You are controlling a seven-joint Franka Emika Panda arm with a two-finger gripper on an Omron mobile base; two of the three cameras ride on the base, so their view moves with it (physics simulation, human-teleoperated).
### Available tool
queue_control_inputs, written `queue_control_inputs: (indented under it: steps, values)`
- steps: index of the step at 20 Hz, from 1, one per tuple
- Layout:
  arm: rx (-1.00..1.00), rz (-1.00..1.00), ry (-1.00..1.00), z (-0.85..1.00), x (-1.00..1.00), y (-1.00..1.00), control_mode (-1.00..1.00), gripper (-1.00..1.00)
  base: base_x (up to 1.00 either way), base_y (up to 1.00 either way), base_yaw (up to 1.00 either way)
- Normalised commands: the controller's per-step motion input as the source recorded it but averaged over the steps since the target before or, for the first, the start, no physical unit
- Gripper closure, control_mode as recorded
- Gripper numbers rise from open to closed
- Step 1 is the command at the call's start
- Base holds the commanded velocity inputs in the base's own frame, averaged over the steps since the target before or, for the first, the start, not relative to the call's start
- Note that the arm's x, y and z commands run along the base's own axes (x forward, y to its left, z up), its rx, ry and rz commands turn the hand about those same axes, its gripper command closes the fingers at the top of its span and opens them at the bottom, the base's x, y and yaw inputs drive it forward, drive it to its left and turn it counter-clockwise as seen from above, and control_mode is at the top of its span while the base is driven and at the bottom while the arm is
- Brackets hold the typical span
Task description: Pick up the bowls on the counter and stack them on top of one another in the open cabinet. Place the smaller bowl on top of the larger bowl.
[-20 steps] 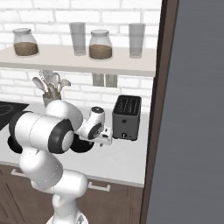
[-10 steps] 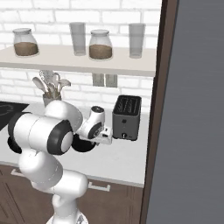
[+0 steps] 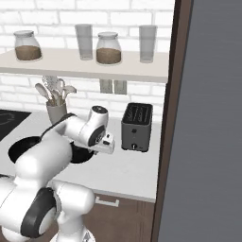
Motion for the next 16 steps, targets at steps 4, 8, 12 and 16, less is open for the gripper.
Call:
queue_control_inputs:
  steps: [4, 8, 12, 16]
  values:
    - [0.20, 0.00, 0.12, 0.71, -0.51, 0.47, -1.00, 1.00, 0.00, 0.00, 0.00]
    - [0.13, 0.00, 0.15, 0.65, -0.26, 0.74, -1.00, 1.00, 0.00, 0.00, 0.00]
    - [0.00, 0.00, 0.16, 0.80, -0.02, 0.97, -1.00, 1.00, 0.00, 0.00, 0.00]
    - [0.00, 0.00, 0.21, 0.45, 0.00, 1.00, -1.00, 1.00, 0.00, 0.00, 0.00]
